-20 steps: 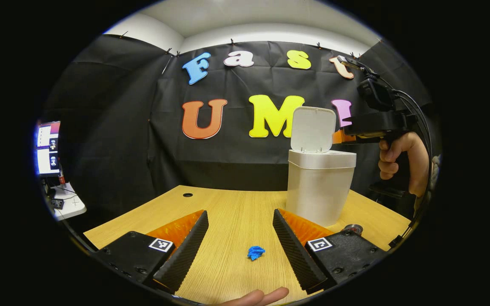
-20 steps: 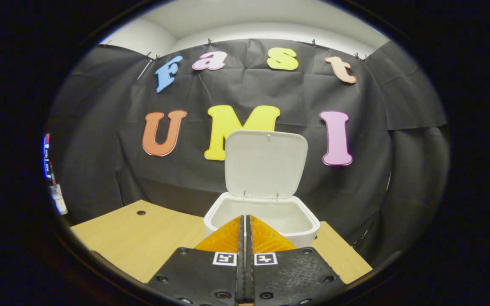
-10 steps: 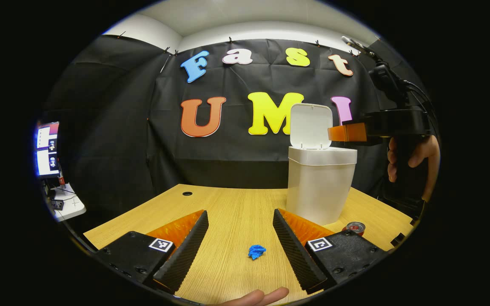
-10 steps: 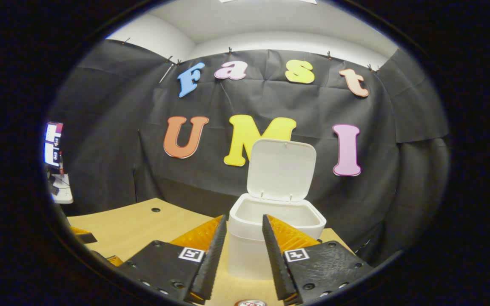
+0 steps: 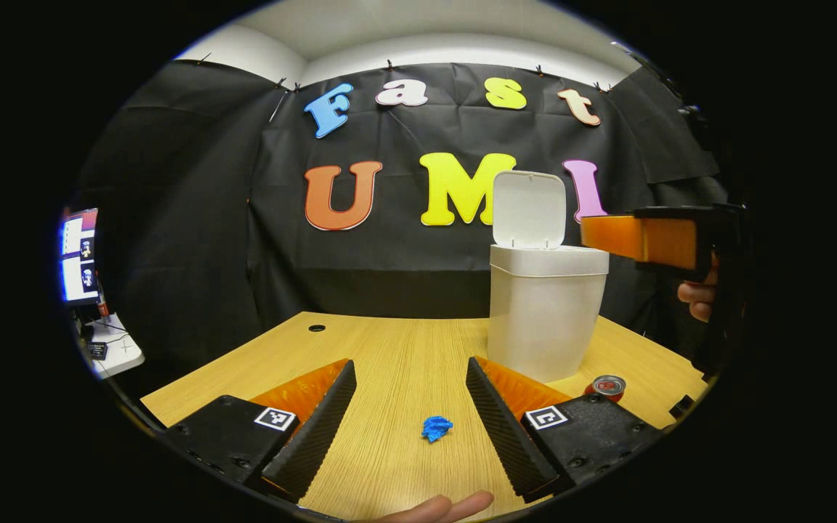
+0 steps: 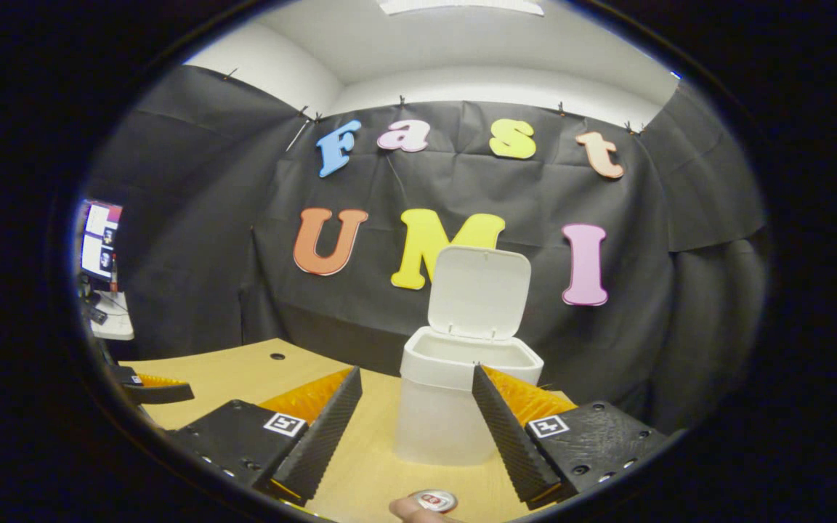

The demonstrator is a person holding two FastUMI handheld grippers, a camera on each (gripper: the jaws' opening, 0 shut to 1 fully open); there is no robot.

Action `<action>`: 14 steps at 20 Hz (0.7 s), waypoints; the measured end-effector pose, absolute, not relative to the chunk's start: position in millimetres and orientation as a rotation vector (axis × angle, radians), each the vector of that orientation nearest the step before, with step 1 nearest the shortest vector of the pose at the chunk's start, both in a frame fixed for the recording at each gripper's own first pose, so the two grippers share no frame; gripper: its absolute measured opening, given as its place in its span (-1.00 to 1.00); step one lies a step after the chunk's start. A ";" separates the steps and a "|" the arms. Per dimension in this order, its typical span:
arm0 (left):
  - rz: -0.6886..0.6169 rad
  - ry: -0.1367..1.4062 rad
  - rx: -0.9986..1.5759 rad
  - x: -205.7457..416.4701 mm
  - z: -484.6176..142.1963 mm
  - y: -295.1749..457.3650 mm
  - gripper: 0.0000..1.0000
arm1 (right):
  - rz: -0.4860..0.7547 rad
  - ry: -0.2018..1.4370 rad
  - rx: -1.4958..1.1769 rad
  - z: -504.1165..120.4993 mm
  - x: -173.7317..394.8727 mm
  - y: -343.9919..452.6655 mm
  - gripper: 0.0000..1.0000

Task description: Press the lid of the desktop garbage bin to open it, pick up the crumpled paper on the desktop and throw it into the bin, then pick up the pop can on the desktop and drop it into the bin, and finally close the garbage bin lid.

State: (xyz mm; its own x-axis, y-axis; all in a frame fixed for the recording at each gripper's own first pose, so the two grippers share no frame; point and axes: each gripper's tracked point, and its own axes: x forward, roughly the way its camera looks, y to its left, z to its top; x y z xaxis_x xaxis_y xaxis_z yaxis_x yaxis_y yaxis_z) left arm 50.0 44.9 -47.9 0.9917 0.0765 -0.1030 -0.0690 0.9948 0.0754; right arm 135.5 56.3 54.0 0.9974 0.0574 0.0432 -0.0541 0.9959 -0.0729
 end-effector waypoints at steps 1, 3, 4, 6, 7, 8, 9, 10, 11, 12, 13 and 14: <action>0.065 0.107 0.070 52.1 -48.8 43.8 0.96 | 0.044 -0.053 -0.073 47.3 128.9 50.3 0.96; 0.054 0.128 0.068 58.3 -57.5 43.5 0.96 | 0.024 -0.071 -0.075 33.4 115.4 40.8 0.91; 0.060 0.151 0.070 62.0 -65.2 46.8 0.96 | 0.014 -0.075 -0.079 25.4 110.1 34.8 0.91; 0.064 0.199 0.076 70.9 -83.4 48.0 0.97 | 0.002 -0.070 -0.085 8.3 100.9 25.9 0.94; 0.063 0.231 0.082 75.8 -95.1 48.6 0.96 | 0.001 -0.062 -0.077 -0.4 95.5 21.6 0.89; 0.062 0.267 0.083 81.1 -108.7 49.0 0.96 | 0.004 -0.050 -0.059 -9.6 91.1 17.8 0.91; 0.059 0.306 0.073 85.9 -121.7 48.6 0.98 | 0.011 -0.032 -0.034 -17.7 87.2 15.6 0.96; 0.046 0.340 0.062 90.0 -133.5 45.5 0.97 | 0.017 -0.013 -0.013 -25.9 82.9 12.4 0.90; 0.036 0.370 0.051 93.8 -144.4 43.4 0.97 | 0.018 0.001 0.000 -30.4 79.9 8.8 0.90; 0.031 0.405 0.040 97.0 -157.8 43.3 0.95 | 0.021 0.010 0.008 -33.9 77.0 6.4 0.90; 0.034 0.435 0.028 100.5 -169.9 43.7 0.95 | 0.022 0.015 0.017 -36.4 75.1 3.6 0.90; 0.036 0.468 0.013 101.8 -180.8 43.5 0.96 | 0.024 0.023 0.028 -40.3 72.4 1.1 0.90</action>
State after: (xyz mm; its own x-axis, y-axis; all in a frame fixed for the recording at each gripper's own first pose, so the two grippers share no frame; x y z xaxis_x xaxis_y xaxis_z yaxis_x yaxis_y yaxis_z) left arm 101.8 43.5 -180.8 0.8919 0.0382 -0.4506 -0.0321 0.9993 0.0211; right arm 72.4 1.1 -40.3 0.9995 0.0243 -0.0222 -0.0236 0.9993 0.0287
